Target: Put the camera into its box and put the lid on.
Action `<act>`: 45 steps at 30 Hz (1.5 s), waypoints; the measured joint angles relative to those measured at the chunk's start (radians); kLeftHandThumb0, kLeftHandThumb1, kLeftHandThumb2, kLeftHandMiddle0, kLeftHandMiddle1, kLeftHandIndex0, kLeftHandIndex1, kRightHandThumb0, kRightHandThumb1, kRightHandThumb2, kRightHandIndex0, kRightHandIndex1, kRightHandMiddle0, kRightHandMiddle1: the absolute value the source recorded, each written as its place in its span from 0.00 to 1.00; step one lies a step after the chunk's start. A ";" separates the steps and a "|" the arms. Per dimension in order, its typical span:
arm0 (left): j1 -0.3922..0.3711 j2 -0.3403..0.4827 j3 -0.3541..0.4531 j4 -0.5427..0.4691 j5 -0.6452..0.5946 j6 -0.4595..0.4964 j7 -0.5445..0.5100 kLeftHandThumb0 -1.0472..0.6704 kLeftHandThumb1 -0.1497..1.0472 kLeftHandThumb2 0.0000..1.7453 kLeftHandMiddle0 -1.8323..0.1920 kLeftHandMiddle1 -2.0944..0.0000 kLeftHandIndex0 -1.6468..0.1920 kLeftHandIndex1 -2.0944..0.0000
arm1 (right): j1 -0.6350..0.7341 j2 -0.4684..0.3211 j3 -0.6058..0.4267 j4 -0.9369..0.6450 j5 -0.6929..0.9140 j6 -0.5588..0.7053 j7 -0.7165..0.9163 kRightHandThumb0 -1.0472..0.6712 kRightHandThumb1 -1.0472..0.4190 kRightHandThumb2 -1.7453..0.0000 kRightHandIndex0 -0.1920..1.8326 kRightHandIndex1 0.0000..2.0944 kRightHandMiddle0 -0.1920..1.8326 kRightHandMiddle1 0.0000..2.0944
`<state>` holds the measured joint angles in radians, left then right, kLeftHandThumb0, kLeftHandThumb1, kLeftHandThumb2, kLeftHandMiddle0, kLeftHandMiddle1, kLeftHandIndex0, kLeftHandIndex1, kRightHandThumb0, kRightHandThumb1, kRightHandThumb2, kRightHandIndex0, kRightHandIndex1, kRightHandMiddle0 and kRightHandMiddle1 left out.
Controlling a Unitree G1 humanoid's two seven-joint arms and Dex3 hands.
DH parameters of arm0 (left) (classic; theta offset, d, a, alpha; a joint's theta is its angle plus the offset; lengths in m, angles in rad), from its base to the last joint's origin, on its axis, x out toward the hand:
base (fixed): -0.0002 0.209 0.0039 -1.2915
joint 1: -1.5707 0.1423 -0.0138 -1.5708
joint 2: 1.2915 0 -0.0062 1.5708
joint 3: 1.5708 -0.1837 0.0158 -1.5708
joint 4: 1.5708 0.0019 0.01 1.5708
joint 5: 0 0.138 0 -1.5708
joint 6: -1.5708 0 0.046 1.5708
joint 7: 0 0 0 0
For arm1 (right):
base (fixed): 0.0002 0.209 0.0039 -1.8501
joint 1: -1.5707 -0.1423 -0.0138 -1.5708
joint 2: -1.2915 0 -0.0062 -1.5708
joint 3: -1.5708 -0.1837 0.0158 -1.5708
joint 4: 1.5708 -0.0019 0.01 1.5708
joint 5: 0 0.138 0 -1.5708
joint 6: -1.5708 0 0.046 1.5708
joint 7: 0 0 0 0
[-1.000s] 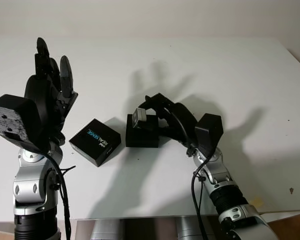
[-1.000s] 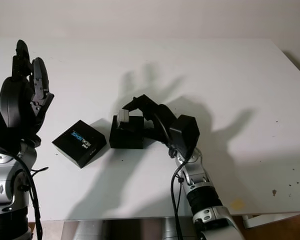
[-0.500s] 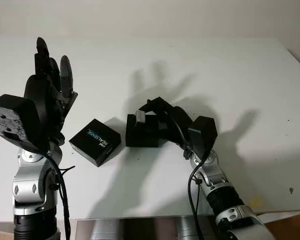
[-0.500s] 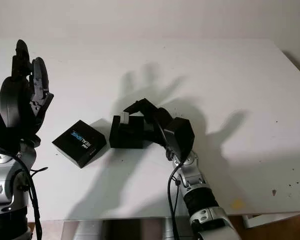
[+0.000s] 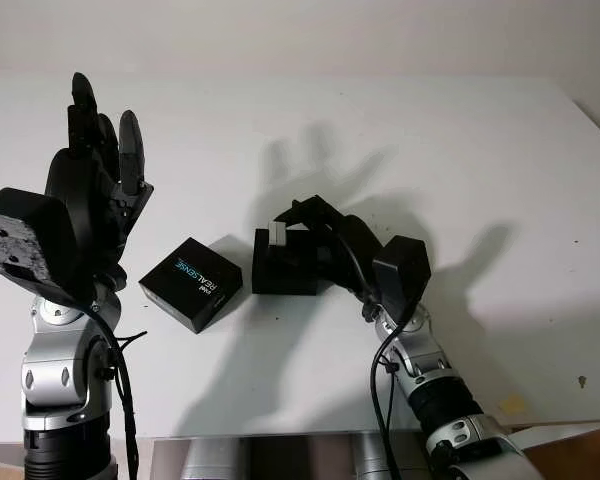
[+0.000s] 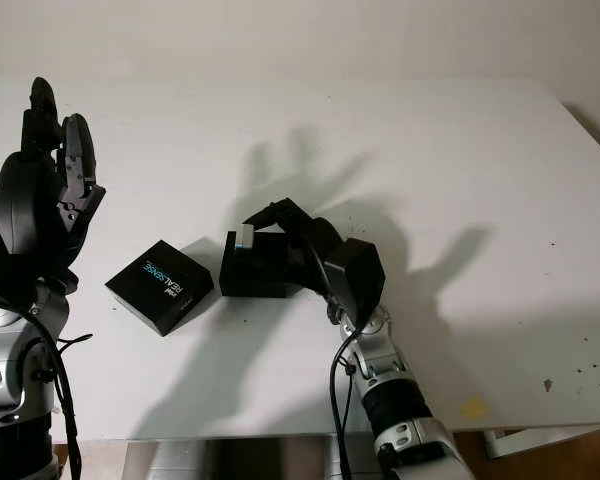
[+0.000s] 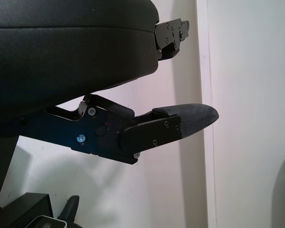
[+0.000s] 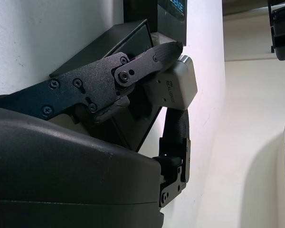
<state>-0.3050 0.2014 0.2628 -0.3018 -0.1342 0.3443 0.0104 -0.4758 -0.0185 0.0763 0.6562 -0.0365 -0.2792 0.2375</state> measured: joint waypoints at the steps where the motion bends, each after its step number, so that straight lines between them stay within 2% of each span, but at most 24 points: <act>1: 0.000 0.000 0.000 0.000 -0.002 -0.001 -0.001 0.21 1.00 0.35 1.00 1.00 1.00 1.00 | 0.003 0.000 0.000 -0.004 0.000 0.002 0.001 0.34 0.06 0.97 0.15 0.03 0.25 0.72; 8: 0.000 0.009 0.001 0.000 -0.005 0.002 -0.010 0.22 1.00 0.36 1.00 1.00 1.00 1.00 | 0.037 -0.007 0.007 -0.055 -0.006 0.012 0.009 0.33 0.06 0.97 0.15 0.02 0.24 0.72; 9: 0.000 0.011 0.001 0.000 -0.005 0.003 -0.011 0.22 1.00 0.36 1.00 1.00 1.00 1.00 | 0.043 -0.010 0.010 -0.063 -0.010 0.013 0.008 0.32 0.05 0.97 0.14 0.02 0.22 0.71; 10: 0.000 0.013 0.001 0.000 -0.006 0.005 -0.012 0.22 1.00 0.36 1.00 1.00 1.00 1.00 | 0.049 -0.017 0.017 -0.073 -0.019 0.012 0.008 0.31 0.05 0.97 0.12 0.02 0.17 0.67; 11: 0.000 0.014 0.002 0.000 -0.006 0.007 -0.012 0.22 1.00 0.35 1.00 1.00 1.00 1.00 | 0.056 -0.027 0.024 -0.086 -0.034 0.012 0.010 0.28 0.05 0.97 0.09 0.02 0.12 0.57; 15: 0.000 0.017 0.004 0.000 -0.006 0.014 -0.012 0.22 1.00 0.35 1.00 1.00 1.00 1.00 | 0.090 -0.084 0.061 -0.157 -0.095 0.012 0.030 0.23 0.06 0.97 0.01 0.01 0.09 0.22; 17: 0.000 0.020 0.004 0.000 -0.007 0.015 -0.013 0.22 1.00 0.35 1.00 1.00 1.00 1.00 | 0.100 -0.108 0.068 -0.198 -0.114 0.012 0.036 0.22 0.05 0.97 0.00 0.00 0.10 0.17; 23: 0.000 0.027 0.005 -0.001 -0.008 0.016 -0.021 0.22 1.00 0.35 1.00 1.00 1.00 1.00 | 0.125 -0.139 0.063 -0.306 -0.121 -0.001 0.019 0.23 0.07 0.97 0.00 0.00 0.11 0.13; 34: 0.000 0.033 0.005 -0.001 -0.006 0.015 -0.033 0.23 1.00 0.35 1.00 1.00 1.00 1.00 | 0.153 -0.194 0.033 -0.395 -0.169 -0.127 -0.080 0.25 0.08 0.97 0.00 0.00 0.11 0.10; 45: 0.000 0.034 0.004 -0.001 -0.005 0.018 -0.028 0.23 1.00 0.35 1.00 1.00 1.00 1.00 | 0.160 -0.219 0.029 -0.576 -0.361 -0.021 -0.180 0.24 0.07 0.97 0.14 0.06 0.24 0.14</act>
<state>-0.3049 0.2350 0.2672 -0.3028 -0.1395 0.3623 -0.0180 -0.3159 -0.2377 0.1057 0.0799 -0.3973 -0.2998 0.0572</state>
